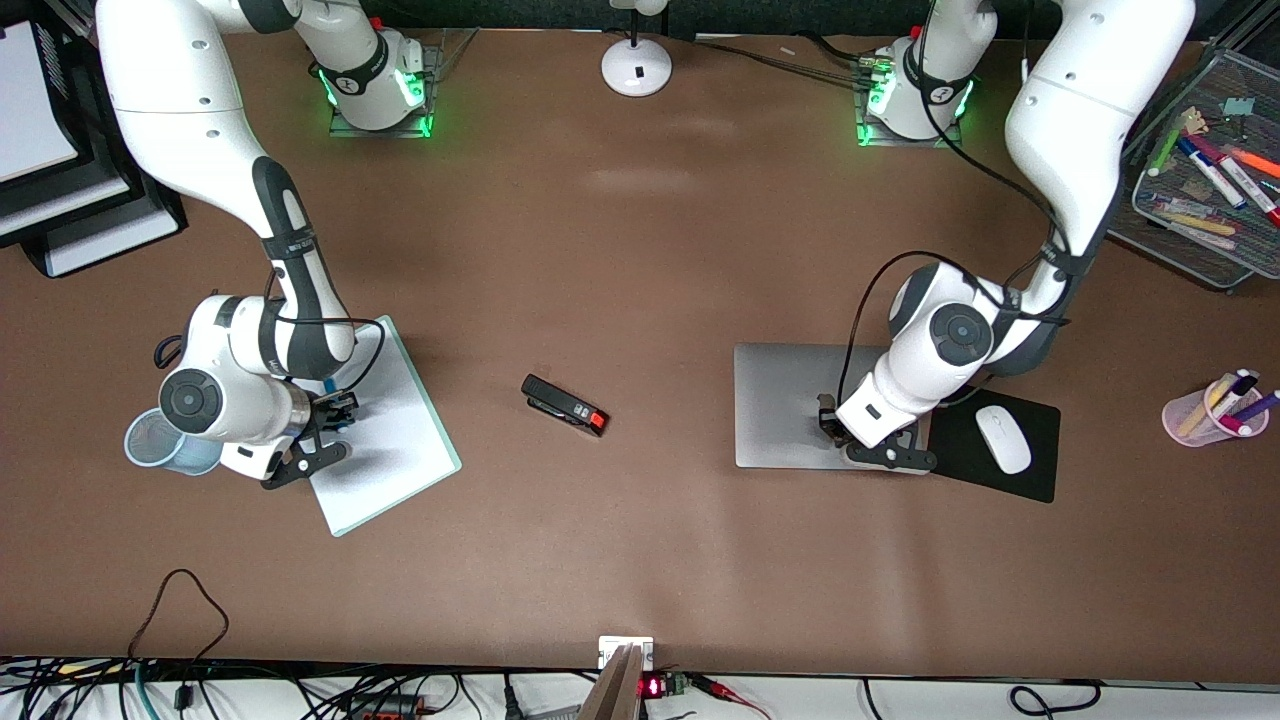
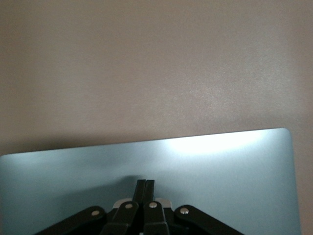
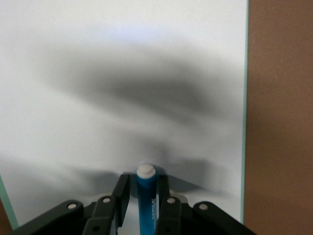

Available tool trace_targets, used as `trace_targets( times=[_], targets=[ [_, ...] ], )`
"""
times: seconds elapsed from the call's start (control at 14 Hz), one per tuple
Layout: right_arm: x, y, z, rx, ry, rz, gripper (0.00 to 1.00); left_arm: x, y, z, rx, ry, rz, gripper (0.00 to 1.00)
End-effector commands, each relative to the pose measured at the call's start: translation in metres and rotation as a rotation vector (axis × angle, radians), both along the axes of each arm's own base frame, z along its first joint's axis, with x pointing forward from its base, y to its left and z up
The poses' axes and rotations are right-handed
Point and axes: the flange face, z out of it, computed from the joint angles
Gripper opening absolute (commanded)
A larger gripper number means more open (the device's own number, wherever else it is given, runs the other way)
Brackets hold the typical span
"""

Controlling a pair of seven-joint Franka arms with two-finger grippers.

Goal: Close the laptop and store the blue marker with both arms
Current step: 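Push the laptop lid down onto the keyboard with the left gripper, then lift the marker with the right gripper while the left gripper withdraws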

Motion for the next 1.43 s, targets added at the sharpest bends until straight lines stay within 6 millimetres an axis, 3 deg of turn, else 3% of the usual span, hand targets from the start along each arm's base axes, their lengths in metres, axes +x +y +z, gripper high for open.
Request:
trace_targets(
  times=[0.0, 0.07, 0.21, 0.43, 0.64, 0.86, 1.14, 1.21, 1.36],
  targets=[
    [0.004, 0.000, -0.002, 0.013, -0.005, 0.011, 0.26, -0.007, 0.004, 0.062, 0.093, 0.020, -0.030, 0.02],
    [0.004, 0.000, -0.002, 0.013, -0.005, 0.011, 0.25, -0.007, 0.006, 0.087, 0.122, 0.041, -0.028, 0.07],
    [0.004, 0.000, -0.001, 0.014, -0.006, 0.013, 0.20, -0.008, 0.004, 0.130, 0.173, 0.093, -0.054, 0.31],
    [0.009, 0.001, 0.005, 0.013, -0.021, 0.021, 0.17, 0.000, 0.017, 0.184, 0.202, 0.148, -0.095, 1.00],
    [0.010, 0.001, 0.008, 0.024, -0.024, 0.053, 0.12, 0.002, 0.022, 0.231, 0.211, 0.135, -0.109, 1.00],
    [0.020, 0.003, 0.029, 0.028, -0.057, 0.058, 0.12, -0.002, 0.028, 0.263, 0.181, 0.191, -0.086, 1.00],
    [0.025, 0.003, 0.087, 0.057, -0.096, 0.100, 0.09, -0.012, 0.043, 0.308, 0.186, 0.237, -0.102, 1.00],
    [0.024, 0.003, 0.101, 0.066, -0.101, 0.128, 0.09, -0.023, 0.049, 0.327, 0.167, 0.219, -0.148, 1.00],
    [0.022, 0.002, 0.131, 0.083, -0.116, 0.202, 0.09, -0.033, 0.085, 0.331, 0.131, 0.233, -0.116, 1.00]
  ],
)
